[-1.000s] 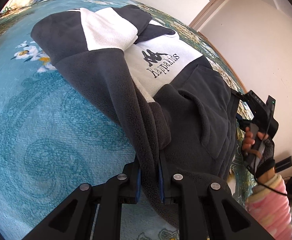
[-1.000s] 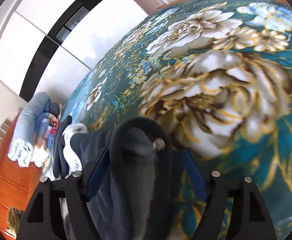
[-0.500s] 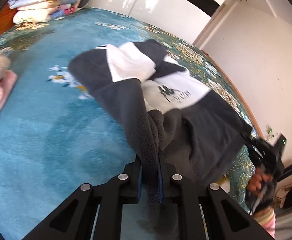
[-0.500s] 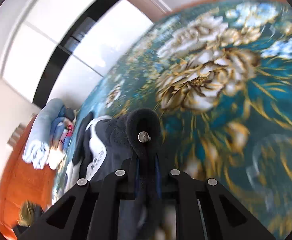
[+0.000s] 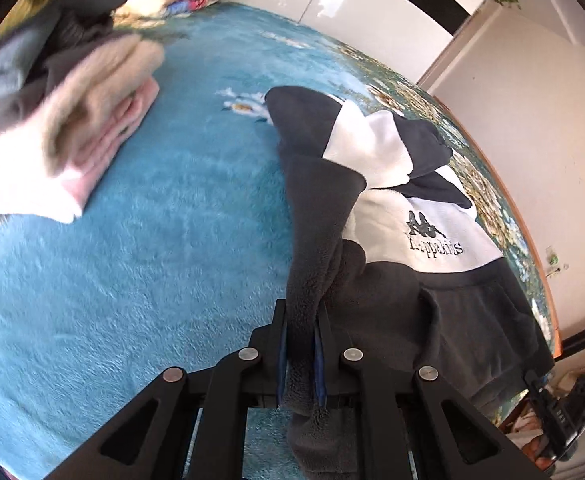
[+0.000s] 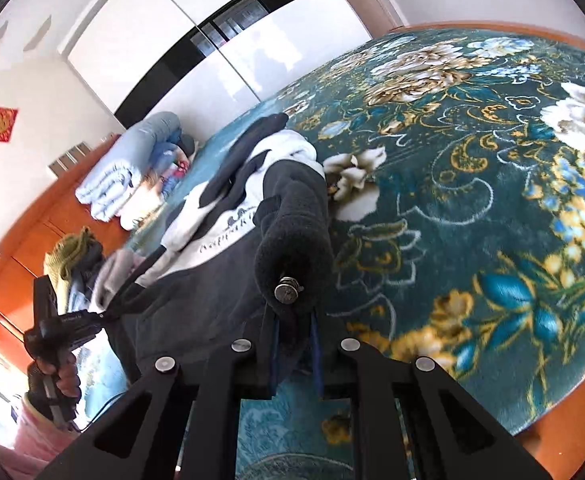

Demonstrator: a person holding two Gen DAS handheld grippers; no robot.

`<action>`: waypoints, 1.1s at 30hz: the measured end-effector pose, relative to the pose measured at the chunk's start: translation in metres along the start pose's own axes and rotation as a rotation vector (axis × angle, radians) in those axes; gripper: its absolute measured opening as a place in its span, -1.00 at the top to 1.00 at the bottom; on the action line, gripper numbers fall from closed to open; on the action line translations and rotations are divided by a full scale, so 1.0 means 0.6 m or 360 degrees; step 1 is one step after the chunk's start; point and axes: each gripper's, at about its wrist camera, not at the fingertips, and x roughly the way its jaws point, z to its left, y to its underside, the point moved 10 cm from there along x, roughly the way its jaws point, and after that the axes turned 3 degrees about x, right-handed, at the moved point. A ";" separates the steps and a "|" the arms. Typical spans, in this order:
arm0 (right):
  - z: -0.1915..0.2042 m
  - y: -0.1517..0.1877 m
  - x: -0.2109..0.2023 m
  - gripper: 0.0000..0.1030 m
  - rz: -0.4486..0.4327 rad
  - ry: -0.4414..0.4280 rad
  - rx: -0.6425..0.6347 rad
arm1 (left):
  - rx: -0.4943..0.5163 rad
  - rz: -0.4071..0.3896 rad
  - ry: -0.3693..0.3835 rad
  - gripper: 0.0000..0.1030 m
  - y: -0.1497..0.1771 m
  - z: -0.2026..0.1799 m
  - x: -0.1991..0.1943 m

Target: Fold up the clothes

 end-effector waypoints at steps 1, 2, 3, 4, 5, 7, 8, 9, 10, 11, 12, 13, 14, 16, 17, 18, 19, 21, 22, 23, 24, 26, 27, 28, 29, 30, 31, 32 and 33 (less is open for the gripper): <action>0.001 0.007 0.000 0.74 0.0015 0.0016 -0.0014 | 0.0006 0.0003 0.0014 0.77 0.002 -0.003 0.005; 0.000 0.005 -0.001 0.72 0.0018 0.0003 0.0030 | 0.0053 -0.0003 0.0014 0.74 0.002 -0.010 0.002; 0.001 0.001 -0.003 0.67 0.0020 -0.0004 0.0045 | 0.0101 -0.0009 0.0014 0.69 0.002 -0.017 -0.002; 0.002 -0.004 -0.006 0.64 0.0022 -0.0011 0.0057 | 0.0148 -0.0015 0.0013 0.68 0.001 -0.024 -0.006; 0.003 -0.008 -0.012 0.61 0.0013 0.0018 0.0023 | 0.0196 -0.0042 -0.0017 0.55 -0.004 -0.026 -0.015; 0.005 -0.016 -0.024 0.52 -0.0008 0.0081 -0.0052 | 0.0284 -0.0120 -0.0090 0.15 -0.019 -0.028 -0.037; 0.001 -0.025 -0.036 0.35 -0.0042 0.0146 -0.0092 | 0.0317 -0.0158 -0.0124 -0.12 -0.030 -0.029 -0.042; -0.002 -0.035 -0.048 0.23 -0.0078 0.0213 -0.0133 | 0.0350 -0.0195 -0.0158 -0.21 -0.040 -0.030 -0.047; -0.004 -0.047 -0.054 0.20 -0.0117 0.0259 -0.0151 | 0.0384 -0.0231 -0.0191 -0.22 -0.050 -0.032 -0.052; -0.007 -0.063 -0.065 0.15 -0.0162 0.0309 -0.0170 | 0.0438 -0.0241 -0.0216 -0.24 -0.069 -0.049 -0.039; -0.007 -0.077 -0.069 0.14 -0.0180 0.0331 -0.0176 | 0.0492 -0.0250 -0.0240 -0.28 -0.087 -0.066 -0.026; -0.005 -0.088 -0.068 0.14 -0.0186 0.0339 -0.0173 | 0.0546 -0.0259 -0.0265 -0.29 -0.106 -0.083 -0.013; -0.001 -0.098 -0.062 0.14 -0.0182 0.0334 -0.0163 | 0.0601 -0.0268 -0.0288 -0.34 -0.125 -0.101 0.000; 0.008 -0.104 -0.049 0.14 -0.0172 0.0313 -0.0153 | 0.0737 -0.0262 -0.0275 -0.39 -0.153 -0.156 0.044; 0.012 -0.104 -0.038 0.14 -0.0162 0.0304 -0.0144 | 0.0810 -0.0241 -0.0257 -0.40 -0.163 -0.189 0.075; 0.015 -0.100 -0.027 0.14 -0.0144 0.0296 -0.0135 | 0.0883 -0.0219 -0.0241 -0.41 -0.174 -0.222 0.106; 0.016 -0.094 -0.016 0.14 -0.0119 0.0294 -0.0135 | 0.0951 -0.0184 -0.0248 -0.41 -0.183 -0.247 0.141; 0.013 -0.086 0.003 0.14 -0.0060 0.0322 -0.0162 | 0.1068 -0.0138 -0.0364 -0.41 -0.200 -0.277 0.213; 0.012 -0.082 0.013 0.14 -0.0031 0.0337 -0.0176 | 0.1113 -0.0120 -0.0439 -0.41 -0.207 -0.281 0.243; 0.010 -0.078 0.022 0.14 -0.0002 0.0352 -0.0189 | 0.1135 -0.0101 -0.0523 -0.41 -0.214 -0.277 0.269; 0.008 -0.078 0.025 0.14 0.0018 0.0373 -0.0211 | 0.1156 -0.0083 -0.0606 -0.41 -0.221 -0.274 0.295; -0.001 -0.085 0.026 0.14 0.0032 0.0439 -0.0253 | 0.1126 -0.0117 -0.0650 -0.40 -0.236 -0.265 0.313; -0.006 -0.090 0.026 0.12 0.0033 0.0457 -0.0253 | 0.1098 -0.0144 -0.0653 -0.32 -0.244 -0.260 0.317; -0.012 -0.095 0.026 0.10 0.0034 0.0474 -0.0252 | 0.1031 -0.0163 -0.0606 -0.20 -0.252 -0.253 0.310; -0.019 -0.099 0.029 0.08 0.0041 0.0481 -0.0236 | 0.0964 -0.0182 -0.0559 0.15 -0.260 -0.246 0.304; -0.025 -0.104 0.032 0.07 0.0048 0.0487 -0.0218 | 0.0896 -0.0201 -0.0511 0.52 -0.268 -0.239 0.297; -0.029 -0.106 0.038 0.07 0.0059 0.0486 -0.0207 | 0.0808 -0.0219 -0.0452 0.75 -0.276 -0.229 0.287; -0.032 -0.109 0.047 0.07 0.0073 0.0485 -0.0199 | 0.0701 -0.0247 -0.0397 0.80 -0.283 -0.214 0.270; -0.031 -0.112 0.055 0.07 0.0078 0.0491 -0.0202 | 0.0634 -0.0300 -0.0391 0.80 -0.290 -0.198 0.249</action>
